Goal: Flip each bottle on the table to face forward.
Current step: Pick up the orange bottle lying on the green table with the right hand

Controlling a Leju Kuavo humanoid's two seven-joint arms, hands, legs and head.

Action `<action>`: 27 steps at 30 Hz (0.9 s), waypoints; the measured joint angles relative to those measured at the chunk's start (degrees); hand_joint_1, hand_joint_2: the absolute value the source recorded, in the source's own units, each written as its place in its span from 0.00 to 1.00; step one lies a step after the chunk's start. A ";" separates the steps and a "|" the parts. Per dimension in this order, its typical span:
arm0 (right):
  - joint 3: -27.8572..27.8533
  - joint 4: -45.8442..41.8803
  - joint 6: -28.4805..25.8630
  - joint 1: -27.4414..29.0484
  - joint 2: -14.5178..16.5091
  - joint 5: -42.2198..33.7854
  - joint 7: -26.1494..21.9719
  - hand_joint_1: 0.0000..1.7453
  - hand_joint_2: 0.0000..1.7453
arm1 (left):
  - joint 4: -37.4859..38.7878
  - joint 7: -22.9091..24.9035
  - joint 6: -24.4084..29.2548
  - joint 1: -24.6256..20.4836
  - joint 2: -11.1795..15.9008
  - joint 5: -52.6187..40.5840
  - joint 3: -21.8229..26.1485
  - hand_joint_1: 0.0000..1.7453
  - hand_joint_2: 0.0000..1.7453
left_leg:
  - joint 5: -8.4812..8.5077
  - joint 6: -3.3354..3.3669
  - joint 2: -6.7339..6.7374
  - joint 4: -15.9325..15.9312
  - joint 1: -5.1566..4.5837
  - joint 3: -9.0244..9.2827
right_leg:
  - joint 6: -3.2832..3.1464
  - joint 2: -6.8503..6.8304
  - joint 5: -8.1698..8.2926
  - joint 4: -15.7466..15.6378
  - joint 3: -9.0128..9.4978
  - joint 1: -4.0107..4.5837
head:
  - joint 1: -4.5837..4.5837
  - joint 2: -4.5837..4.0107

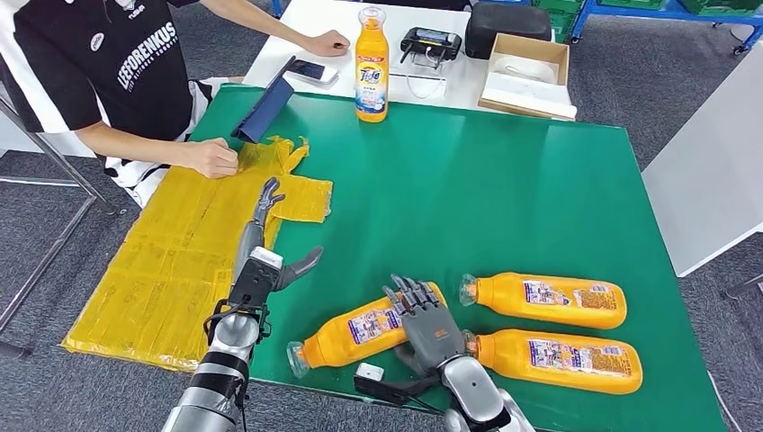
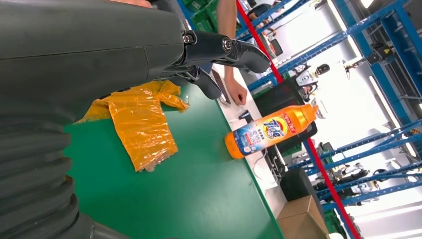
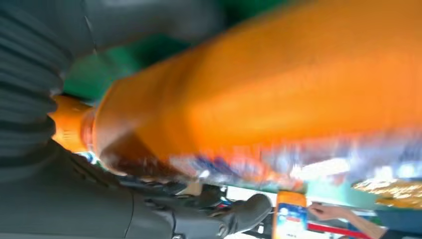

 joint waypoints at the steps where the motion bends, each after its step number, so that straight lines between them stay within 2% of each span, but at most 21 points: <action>1: 0.01 1.24 0.13 -0.68 0.09 0.37 0.07 1.00 1.00 | 0.00 0.00 -0.04 -0.02 -0.08 0.04 0.01 0.00 1.00 | 0.00 0.00 0.01 0.00 0.00 0.04 | 0.00 0.00 0.00 0.00 0.02 0.00 | 0.00 0.00; 9: 0.15 9.21 -0.68 -4.91 1.07 4.06 2.58 1.00 1.00 | -0.44 -0.23 -0.40 -0.09 -0.52 1.60 0.02 0.00 1.00 | -0.09 -0.01 0.00 -0.01 0.01 0.54 | -0.11 0.00 -0.20 -0.03 0.29 0.00 | 0.01 0.00; 20: -0.39 9.96 -4.84 -4.98 2.39 4.13 2.49 1.00 1.00 | -5.13 -0.37 -3.45 1.98 -1.06 4.09 0.01 0.00 1.00 | -0.10 0.00 0.00 -0.01 0.00 0.67 | -0.02 0.00 -0.16 -0.02 0.65 -0.02 | 0.00 0.00; 23: -1.91 8.49 -6.74 -3.99 2.88 0.85 0.17 1.00 1.00 | -6.59 -0.37 -4.45 2.77 -1.22 4.98 0.03 0.00 1.00 | -0.11 0.00 -0.01 -0.01 0.00 0.61 | -0.01 -0.01 -0.18 -0.02 0.64 -0.01 | 0.00 0.00; 27: -6.41 4.13 -10.54 -1.84 3.58 -8.42 -4.17 1.00 1.00 | -8.20 -0.49 -5.26 4.19 -1.30 5.69 0.09 0.00 1.00 | -0.10 0.00 -0.06 0.00 0.00 0.41 | 0.00 -0.04 -0.18 -0.01 0.49 -0.01 | 0.01 0.00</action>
